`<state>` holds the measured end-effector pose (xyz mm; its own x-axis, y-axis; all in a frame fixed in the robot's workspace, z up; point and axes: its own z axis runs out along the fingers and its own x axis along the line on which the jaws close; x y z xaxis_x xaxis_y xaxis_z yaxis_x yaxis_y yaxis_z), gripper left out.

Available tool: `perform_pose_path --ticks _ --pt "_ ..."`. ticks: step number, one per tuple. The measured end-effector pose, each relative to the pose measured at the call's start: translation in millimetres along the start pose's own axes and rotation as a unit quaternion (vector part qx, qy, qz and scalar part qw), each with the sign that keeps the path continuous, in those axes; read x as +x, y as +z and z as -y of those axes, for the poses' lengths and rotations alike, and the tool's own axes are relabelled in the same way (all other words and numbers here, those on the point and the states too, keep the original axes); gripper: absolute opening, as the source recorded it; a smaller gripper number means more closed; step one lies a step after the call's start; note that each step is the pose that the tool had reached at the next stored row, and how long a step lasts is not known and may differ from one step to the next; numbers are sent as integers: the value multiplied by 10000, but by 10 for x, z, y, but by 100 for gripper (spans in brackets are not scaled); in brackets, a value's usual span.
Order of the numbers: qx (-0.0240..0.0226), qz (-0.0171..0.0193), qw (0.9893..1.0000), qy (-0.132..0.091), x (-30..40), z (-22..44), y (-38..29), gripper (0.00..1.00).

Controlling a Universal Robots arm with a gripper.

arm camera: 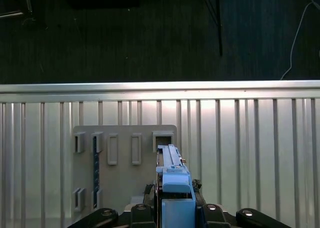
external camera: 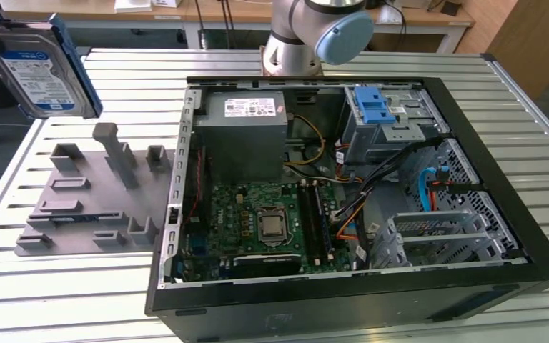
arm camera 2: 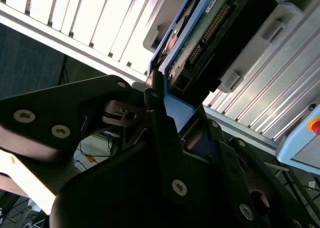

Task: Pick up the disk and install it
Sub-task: 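Pick up the disk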

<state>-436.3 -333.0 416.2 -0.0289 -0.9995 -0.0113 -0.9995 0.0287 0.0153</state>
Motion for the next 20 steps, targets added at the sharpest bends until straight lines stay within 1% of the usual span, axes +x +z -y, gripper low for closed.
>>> perform_pose_path --ticks 11,20 --pt "0 0 10000 0 -2 -2 -130 36" --pt "-1 0 10000 0 -3 -4 -254 36"
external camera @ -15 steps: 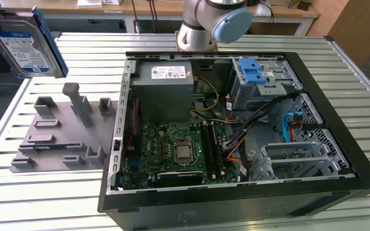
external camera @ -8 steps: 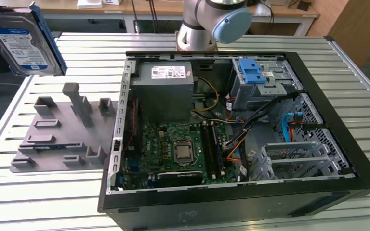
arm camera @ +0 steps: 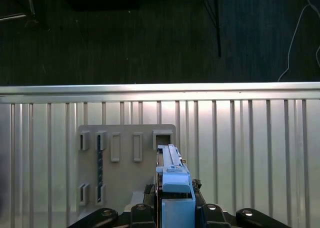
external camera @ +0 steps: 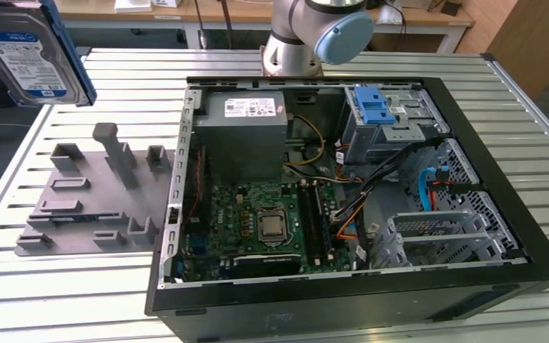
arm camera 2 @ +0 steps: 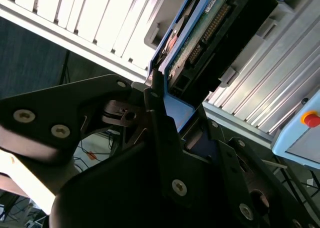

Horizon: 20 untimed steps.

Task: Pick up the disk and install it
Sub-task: 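Pick up the disk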

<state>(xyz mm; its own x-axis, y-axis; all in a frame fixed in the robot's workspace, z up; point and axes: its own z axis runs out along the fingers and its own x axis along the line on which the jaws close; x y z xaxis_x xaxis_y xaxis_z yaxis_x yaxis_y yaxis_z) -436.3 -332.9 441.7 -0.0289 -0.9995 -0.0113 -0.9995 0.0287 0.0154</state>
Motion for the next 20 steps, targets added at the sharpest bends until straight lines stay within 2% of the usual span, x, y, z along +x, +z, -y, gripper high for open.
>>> perform_pose_path --ticks 20 --pt "1 0 10000 0 -3 -4 -289 36"
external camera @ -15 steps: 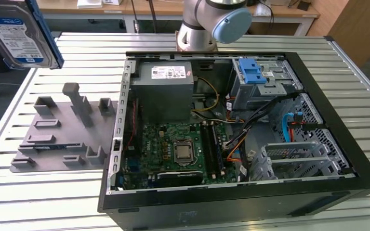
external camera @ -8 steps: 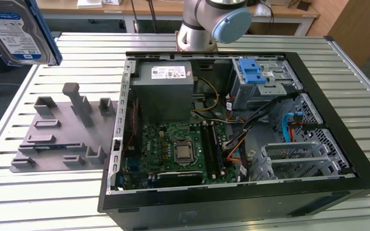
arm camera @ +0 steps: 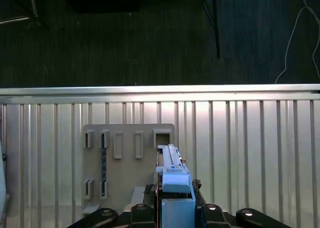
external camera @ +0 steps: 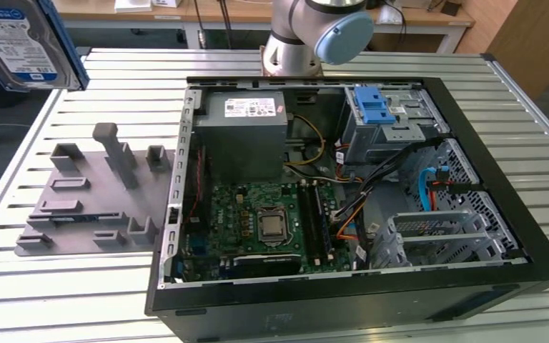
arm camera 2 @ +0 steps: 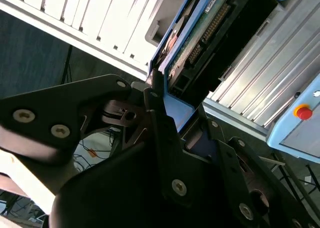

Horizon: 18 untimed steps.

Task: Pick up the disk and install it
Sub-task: 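Pick up the disk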

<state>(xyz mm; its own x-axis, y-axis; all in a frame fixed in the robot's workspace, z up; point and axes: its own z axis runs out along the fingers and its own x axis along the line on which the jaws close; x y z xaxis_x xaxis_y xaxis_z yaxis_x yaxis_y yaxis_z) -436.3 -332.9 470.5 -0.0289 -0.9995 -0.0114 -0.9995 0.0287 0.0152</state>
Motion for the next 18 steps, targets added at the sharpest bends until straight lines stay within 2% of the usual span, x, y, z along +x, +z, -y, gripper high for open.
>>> perform_pose_path --ticks 14,18 --pt "-1 -1 10000 0 -3 -3 -207 36" --pt "0 0 10000 0 -3 -3 -221 36"
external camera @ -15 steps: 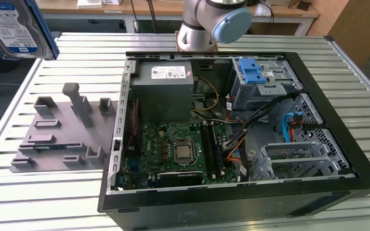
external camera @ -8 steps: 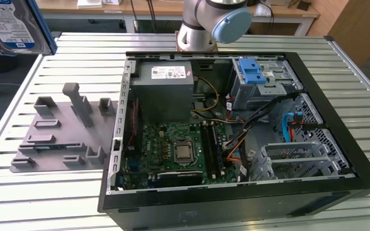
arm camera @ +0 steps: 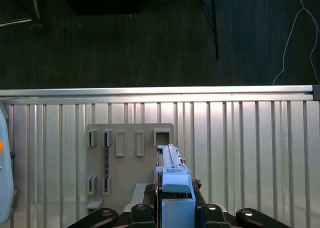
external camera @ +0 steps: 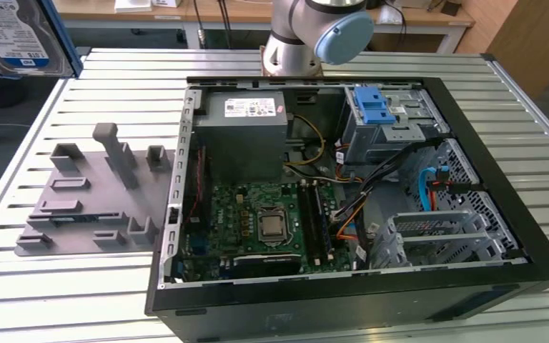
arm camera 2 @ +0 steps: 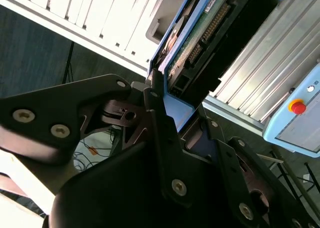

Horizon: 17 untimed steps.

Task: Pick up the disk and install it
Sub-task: 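Pick up the disk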

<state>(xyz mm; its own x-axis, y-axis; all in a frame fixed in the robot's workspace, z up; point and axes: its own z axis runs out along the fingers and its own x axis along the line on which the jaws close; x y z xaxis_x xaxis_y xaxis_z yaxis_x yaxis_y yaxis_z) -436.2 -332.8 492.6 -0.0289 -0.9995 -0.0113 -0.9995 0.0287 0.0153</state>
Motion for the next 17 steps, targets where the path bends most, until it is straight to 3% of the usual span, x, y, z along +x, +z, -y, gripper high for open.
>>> perform_pose_path --ticks 8,17 --pt "0 0 10000 0 5 21 -1 36" --pt "0 0 10000 0 77 77 -3 36"
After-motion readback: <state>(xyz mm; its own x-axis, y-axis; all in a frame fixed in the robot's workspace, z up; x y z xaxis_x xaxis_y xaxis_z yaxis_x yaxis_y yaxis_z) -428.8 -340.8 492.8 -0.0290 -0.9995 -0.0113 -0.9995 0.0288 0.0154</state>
